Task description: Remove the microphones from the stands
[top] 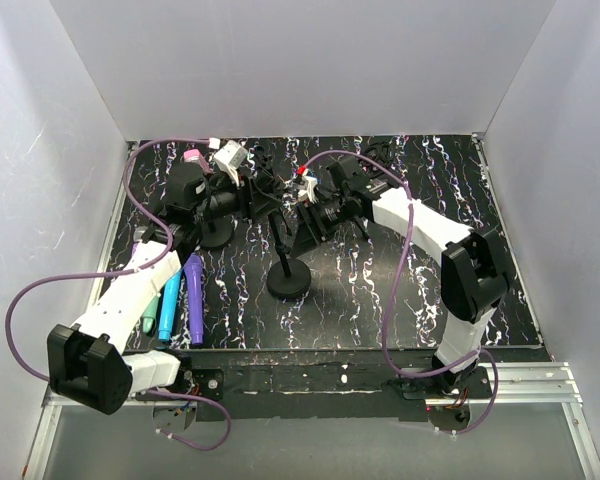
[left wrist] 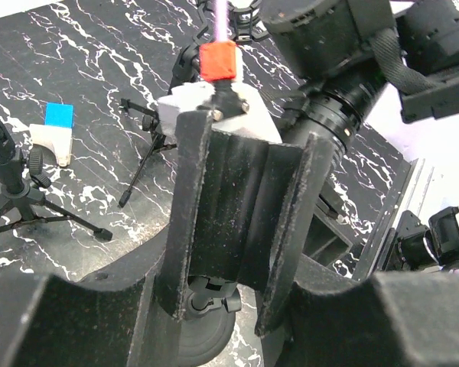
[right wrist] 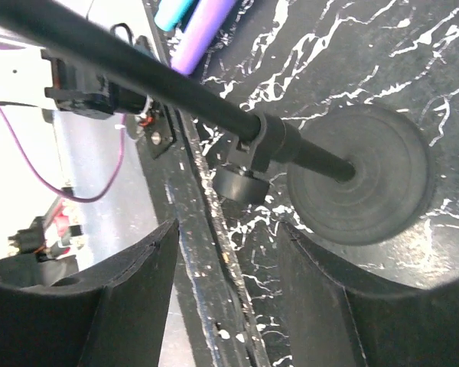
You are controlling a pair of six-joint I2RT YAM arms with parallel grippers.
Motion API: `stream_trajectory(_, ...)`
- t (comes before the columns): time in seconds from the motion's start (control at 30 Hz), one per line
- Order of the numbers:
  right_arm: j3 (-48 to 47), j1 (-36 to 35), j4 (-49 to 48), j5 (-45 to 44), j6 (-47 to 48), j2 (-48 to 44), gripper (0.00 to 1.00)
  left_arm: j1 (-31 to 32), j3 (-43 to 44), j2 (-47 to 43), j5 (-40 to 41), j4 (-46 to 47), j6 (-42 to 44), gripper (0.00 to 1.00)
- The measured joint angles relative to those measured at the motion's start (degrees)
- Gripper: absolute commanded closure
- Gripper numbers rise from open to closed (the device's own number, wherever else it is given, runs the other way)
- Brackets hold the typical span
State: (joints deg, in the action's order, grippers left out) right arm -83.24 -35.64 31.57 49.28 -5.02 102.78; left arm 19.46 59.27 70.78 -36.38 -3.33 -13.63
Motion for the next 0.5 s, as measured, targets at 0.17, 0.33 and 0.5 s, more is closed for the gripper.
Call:
stream_trajectory(0.17,-2.4,0.0,-0.2,4.1,-3.8,3.2,0.38,1.7,-0.7,-1.4,0.8,-0.6,1.2,1.0)
stream_trajectory(0.33,-2.7,-0.5,-0.1,5.2,-5.6,5.4,0.42,2.8,-0.7,-1.9,1.3,-1.6,2.3,1.0)
stream_trajectory(0.5,-4.2,-1.7,0.0,5.2,-5.7,7.5,0.63,2.8,-0.7,-2.3,1.7,-2.3,2.5,1.0)
